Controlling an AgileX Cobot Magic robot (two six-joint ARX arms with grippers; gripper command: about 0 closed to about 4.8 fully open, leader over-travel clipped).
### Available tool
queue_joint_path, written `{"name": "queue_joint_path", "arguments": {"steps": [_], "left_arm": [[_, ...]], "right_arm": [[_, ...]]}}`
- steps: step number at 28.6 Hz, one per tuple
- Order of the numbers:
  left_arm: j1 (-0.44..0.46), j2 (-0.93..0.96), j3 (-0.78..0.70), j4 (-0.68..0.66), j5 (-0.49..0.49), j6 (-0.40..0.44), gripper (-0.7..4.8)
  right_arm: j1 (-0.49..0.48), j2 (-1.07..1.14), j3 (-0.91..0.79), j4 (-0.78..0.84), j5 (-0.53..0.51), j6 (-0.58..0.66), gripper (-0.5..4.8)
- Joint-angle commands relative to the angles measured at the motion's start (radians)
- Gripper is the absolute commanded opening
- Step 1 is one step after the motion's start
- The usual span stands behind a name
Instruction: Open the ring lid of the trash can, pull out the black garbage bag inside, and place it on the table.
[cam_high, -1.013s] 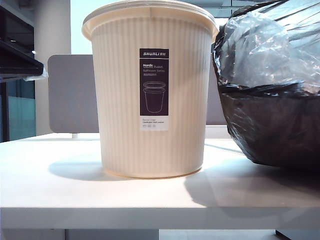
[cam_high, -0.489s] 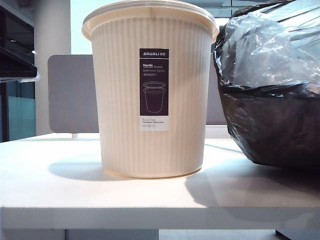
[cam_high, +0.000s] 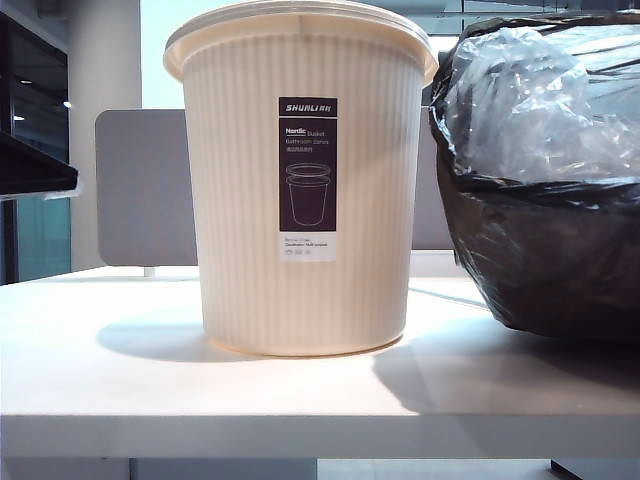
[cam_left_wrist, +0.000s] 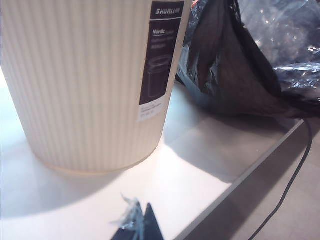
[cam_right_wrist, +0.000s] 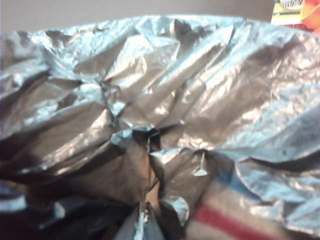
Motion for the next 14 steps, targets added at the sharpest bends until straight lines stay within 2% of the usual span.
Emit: {"name": "queue_joint_path", "arguments": {"steps": [1, 14], "left_arm": [[0.0, 0.002, 0.003, -0.003, 0.002, -0.002, -0.04], [0.01, -0.025, 0.003, -0.004, 0.005, 0.0, -0.04]], "right_arm": [[0.001, 0.0, 0.003, -0.017, -0.003, -0.004, -0.01], [0.001, 0.0, 0.003, -0.016, -0.003, -0.004, -0.01]]}}
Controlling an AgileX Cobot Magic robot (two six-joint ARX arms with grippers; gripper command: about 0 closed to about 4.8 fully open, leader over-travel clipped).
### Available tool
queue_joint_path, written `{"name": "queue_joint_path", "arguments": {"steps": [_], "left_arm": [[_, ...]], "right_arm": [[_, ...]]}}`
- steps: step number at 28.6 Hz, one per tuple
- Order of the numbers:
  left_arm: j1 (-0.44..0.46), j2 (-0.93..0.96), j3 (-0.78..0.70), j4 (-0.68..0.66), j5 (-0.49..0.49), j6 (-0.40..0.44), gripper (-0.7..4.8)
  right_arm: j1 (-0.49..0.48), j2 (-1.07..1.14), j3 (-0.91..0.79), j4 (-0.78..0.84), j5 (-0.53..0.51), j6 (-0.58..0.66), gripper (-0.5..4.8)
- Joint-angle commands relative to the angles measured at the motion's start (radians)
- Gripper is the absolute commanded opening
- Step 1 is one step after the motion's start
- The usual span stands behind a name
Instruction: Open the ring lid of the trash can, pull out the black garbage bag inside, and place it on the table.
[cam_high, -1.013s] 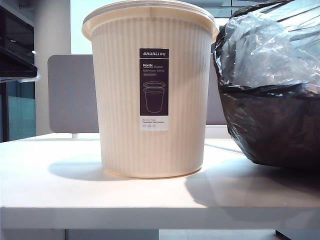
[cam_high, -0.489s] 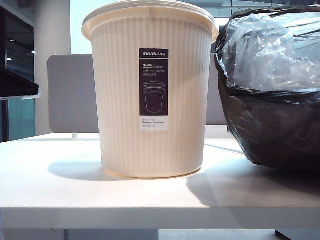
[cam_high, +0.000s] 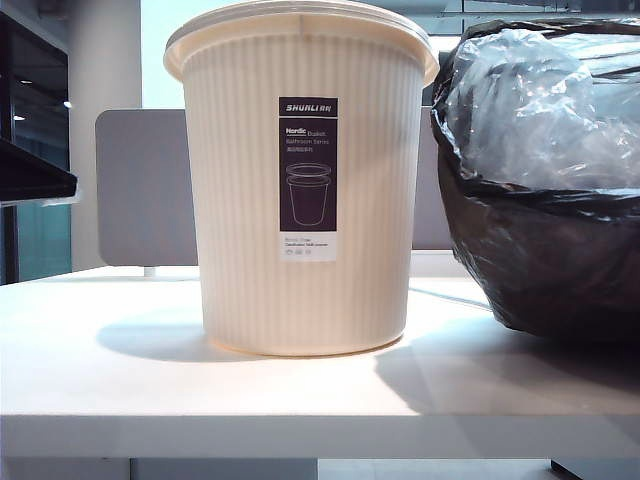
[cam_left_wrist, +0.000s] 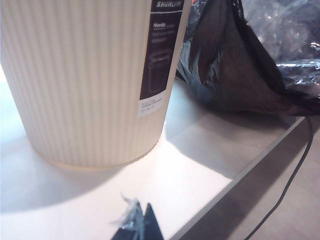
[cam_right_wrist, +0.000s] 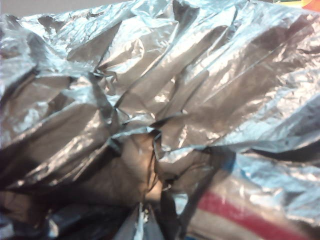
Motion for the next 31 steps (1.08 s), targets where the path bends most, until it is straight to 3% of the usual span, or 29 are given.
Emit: {"name": "queue_joint_path", "arguments": {"steps": [1, 12, 15, 18, 31], "left_arm": [[0.026, -0.036, 0.003, 0.01, 0.005, 0.002, -0.04], [0.51, -0.115, 0.003, 0.003, 0.008, 0.002, -0.04], [0.603, -0.114, 0.003, 0.004, 0.004, 0.002, -0.04], [0.641, -0.114, 0.003, 0.004, 0.003, 0.002, -0.04], [0.64, -0.114, 0.003, 0.004, 0.005, 0.002, -0.04]], "right_arm": [[0.001, 0.0, 0.003, 0.009, -0.002, -0.003, -0.01], [0.0, 0.0, 0.003, 0.009, -0.002, -0.003, -0.01], [0.0, 0.0, 0.003, 0.009, -0.002, -0.003, -0.01], [0.001, 0.0, 0.003, 0.009, -0.002, -0.003, -0.01], [0.001, 0.0, 0.003, 0.009, -0.002, -0.003, -0.01]]}}
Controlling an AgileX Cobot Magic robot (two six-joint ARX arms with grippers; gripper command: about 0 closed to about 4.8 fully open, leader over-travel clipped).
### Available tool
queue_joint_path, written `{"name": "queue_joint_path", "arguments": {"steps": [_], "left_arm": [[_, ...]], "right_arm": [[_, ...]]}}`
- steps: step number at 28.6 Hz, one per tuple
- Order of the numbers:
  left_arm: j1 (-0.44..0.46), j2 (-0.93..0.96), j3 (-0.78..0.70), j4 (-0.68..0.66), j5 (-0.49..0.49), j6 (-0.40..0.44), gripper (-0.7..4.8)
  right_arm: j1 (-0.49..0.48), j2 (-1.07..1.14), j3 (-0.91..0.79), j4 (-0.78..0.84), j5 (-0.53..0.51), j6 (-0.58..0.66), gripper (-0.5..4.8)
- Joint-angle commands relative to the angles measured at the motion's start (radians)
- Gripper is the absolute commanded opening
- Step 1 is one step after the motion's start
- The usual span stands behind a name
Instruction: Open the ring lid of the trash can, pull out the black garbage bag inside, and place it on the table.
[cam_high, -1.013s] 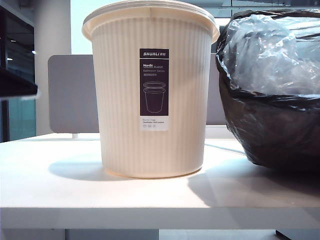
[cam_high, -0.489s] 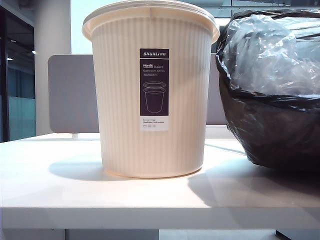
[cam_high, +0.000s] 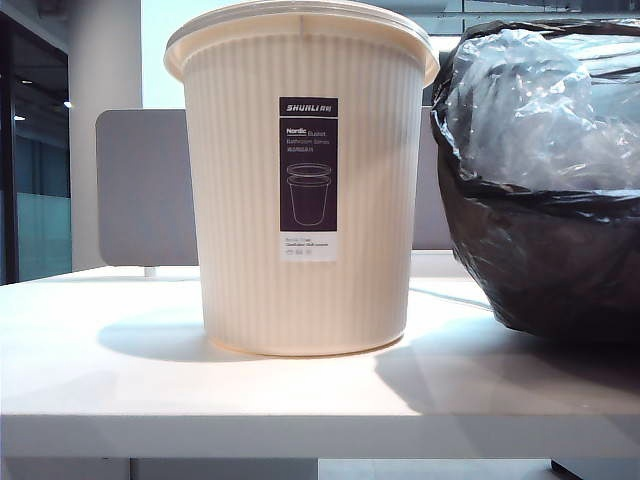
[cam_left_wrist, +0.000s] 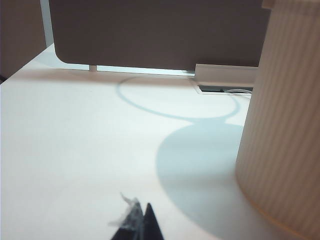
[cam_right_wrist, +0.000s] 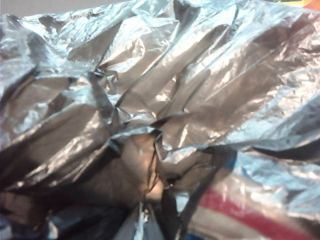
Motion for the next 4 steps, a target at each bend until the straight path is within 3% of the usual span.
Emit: {"name": "queue_joint_path", "arguments": {"steps": [1, 4], "left_arm": [[0.0, 0.0, 0.002, 0.009, 0.001, 0.001, -0.04], [0.0, 0.0, 0.002, 0.009, 0.001, 0.001, -0.04]], "right_arm": [[0.001, 0.0, 0.003, 0.009, -0.002, -0.003, -0.01], [0.001, 0.0, 0.003, 0.009, -0.002, -0.003, -0.01]]}}
